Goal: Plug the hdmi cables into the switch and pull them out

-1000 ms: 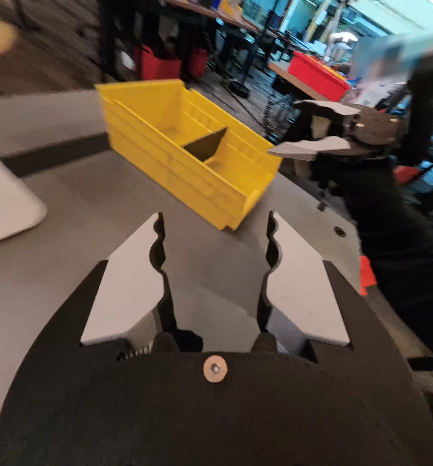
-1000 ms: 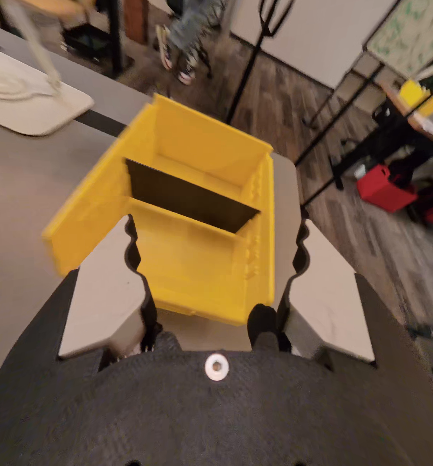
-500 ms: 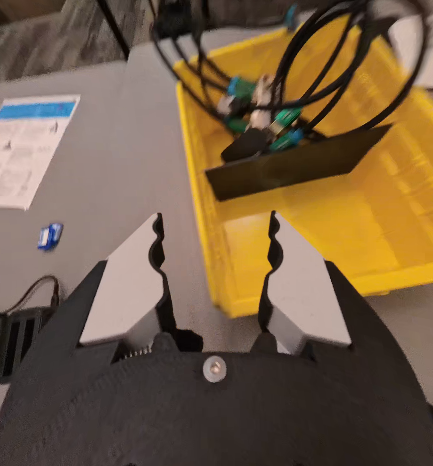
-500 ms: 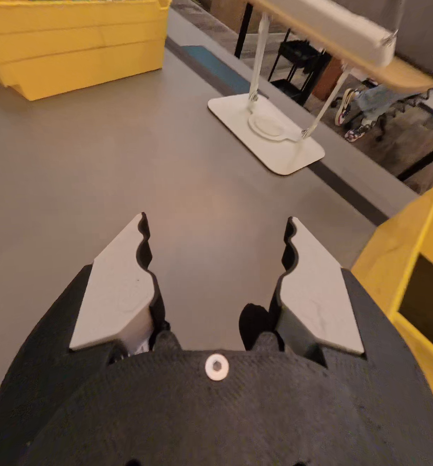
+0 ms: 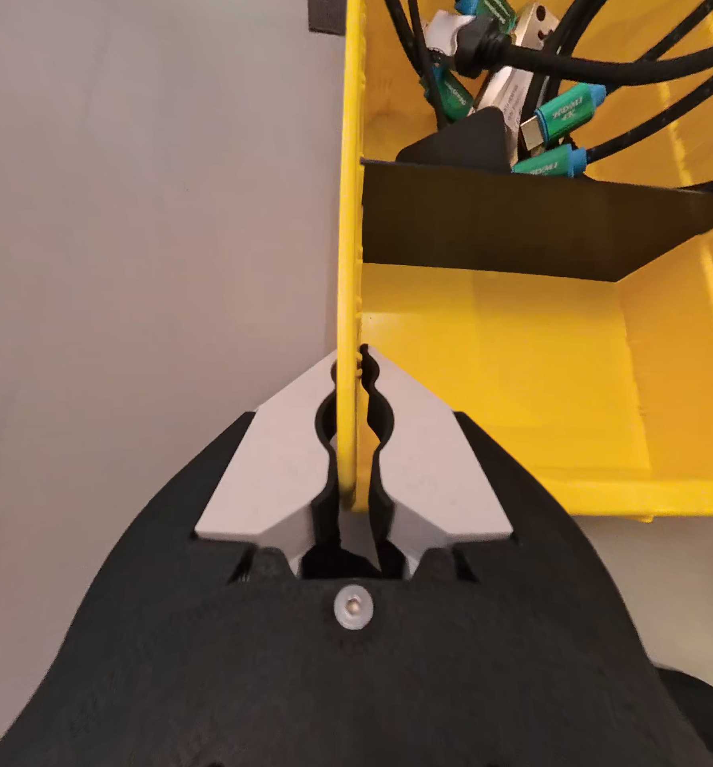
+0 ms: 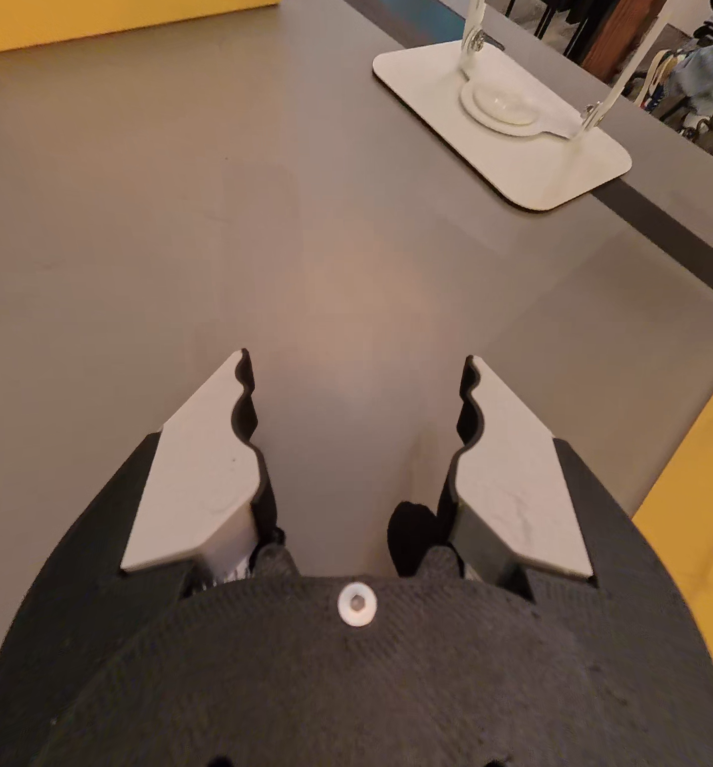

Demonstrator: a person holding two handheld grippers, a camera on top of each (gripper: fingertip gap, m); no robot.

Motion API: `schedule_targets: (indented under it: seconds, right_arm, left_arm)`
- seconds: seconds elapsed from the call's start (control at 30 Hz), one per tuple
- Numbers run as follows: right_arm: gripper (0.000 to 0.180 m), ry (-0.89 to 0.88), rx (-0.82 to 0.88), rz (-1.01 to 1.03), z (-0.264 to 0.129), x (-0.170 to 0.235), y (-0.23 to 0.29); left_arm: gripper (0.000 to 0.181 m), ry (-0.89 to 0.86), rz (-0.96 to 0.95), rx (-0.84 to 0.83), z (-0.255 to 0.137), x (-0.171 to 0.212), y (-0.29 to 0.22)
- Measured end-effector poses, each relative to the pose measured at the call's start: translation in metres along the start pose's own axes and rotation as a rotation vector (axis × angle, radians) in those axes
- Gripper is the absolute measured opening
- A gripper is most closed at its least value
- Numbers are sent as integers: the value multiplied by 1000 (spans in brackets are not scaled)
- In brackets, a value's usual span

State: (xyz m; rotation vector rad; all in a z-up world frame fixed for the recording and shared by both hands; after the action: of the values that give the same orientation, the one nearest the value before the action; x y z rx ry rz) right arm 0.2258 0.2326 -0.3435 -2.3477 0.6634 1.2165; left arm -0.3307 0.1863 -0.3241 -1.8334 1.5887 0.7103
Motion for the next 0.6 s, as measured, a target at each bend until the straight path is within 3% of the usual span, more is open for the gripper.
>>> schedule_targets:
  seconds: [0.6]
  right_arm:
    - [94,18,6,-23,4,2,1]
  left_arm:
    - [4,-41,-103,15,42,-41,20]
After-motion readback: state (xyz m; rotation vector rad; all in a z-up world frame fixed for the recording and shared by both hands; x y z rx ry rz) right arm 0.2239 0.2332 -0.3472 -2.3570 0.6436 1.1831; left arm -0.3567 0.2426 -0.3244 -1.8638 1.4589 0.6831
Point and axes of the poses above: each gripper's, where its closed fingertips meet, z out along the fingers, x out of its underside, y = z × x across the jaws, the point moved 3 cm from there along -z, back along the fingers, and after that the axes turned 1 degree about -y, right-handed, at the moved point
